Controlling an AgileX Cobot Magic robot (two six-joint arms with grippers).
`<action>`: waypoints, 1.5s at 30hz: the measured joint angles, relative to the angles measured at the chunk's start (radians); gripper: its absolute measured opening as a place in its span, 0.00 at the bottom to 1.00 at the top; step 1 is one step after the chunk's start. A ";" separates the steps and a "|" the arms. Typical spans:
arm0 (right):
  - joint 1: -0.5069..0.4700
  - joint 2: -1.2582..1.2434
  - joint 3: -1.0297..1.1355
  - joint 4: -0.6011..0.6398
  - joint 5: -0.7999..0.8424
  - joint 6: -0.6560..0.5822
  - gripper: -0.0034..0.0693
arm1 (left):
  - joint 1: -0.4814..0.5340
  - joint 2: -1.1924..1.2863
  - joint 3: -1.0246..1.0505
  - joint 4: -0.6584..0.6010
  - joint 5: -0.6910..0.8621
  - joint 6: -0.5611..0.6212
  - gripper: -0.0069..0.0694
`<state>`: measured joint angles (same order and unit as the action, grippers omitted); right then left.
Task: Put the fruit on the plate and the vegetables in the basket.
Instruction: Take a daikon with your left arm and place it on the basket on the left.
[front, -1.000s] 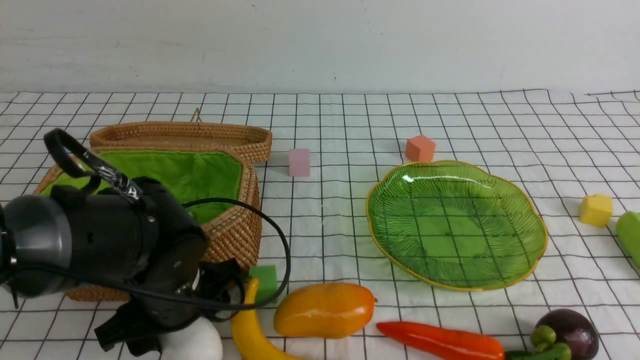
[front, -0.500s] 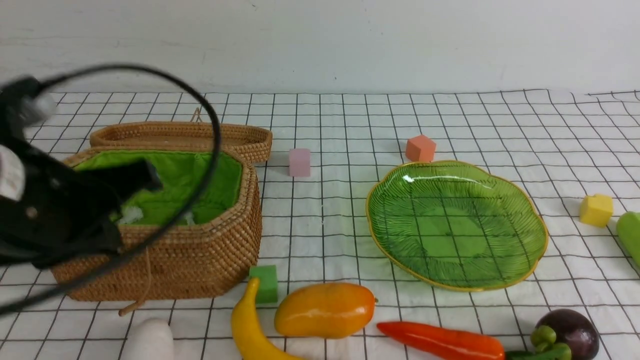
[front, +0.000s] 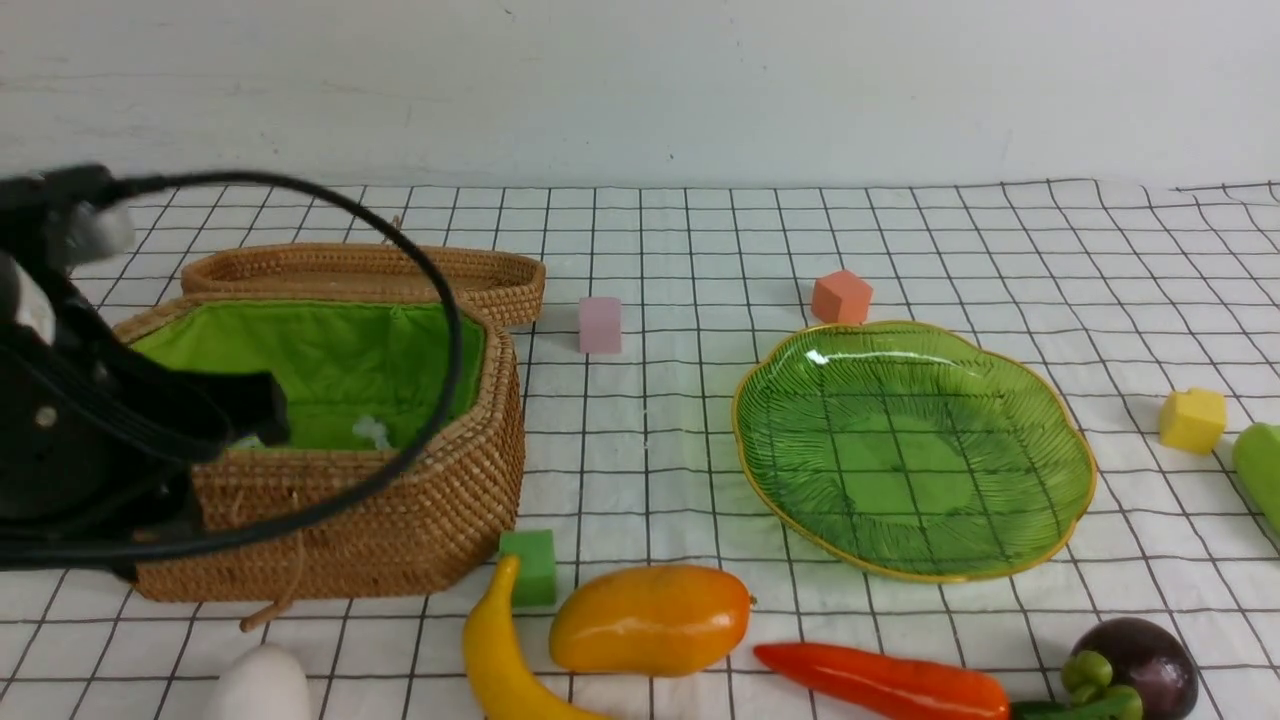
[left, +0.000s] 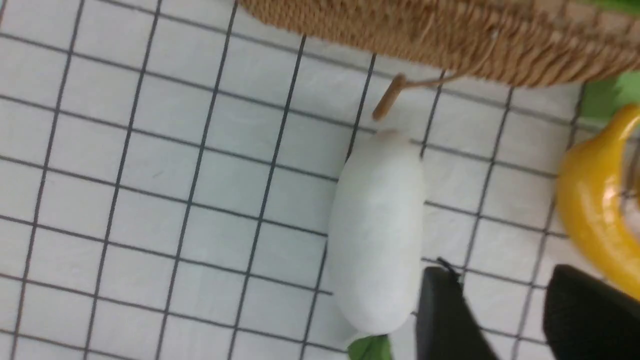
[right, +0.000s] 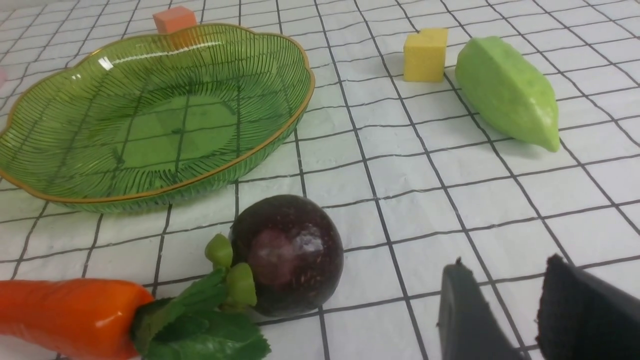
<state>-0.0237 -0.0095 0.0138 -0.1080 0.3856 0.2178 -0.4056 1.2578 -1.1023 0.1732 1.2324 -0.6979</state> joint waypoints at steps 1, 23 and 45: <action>0.000 0.000 0.000 0.000 0.000 0.000 0.38 | 0.000 0.023 0.028 0.001 -0.007 0.012 0.62; 0.000 0.000 0.000 -0.001 0.000 0.000 0.38 | 0.003 0.127 0.306 -0.280 -0.406 0.140 0.73; 0.000 0.000 0.000 -0.001 0.000 0.000 0.38 | 0.112 0.413 -0.409 0.138 -0.181 -0.269 0.74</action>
<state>-0.0237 -0.0095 0.0138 -0.1088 0.3856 0.2178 -0.2934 1.6705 -1.5109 0.3109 1.0512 -0.9670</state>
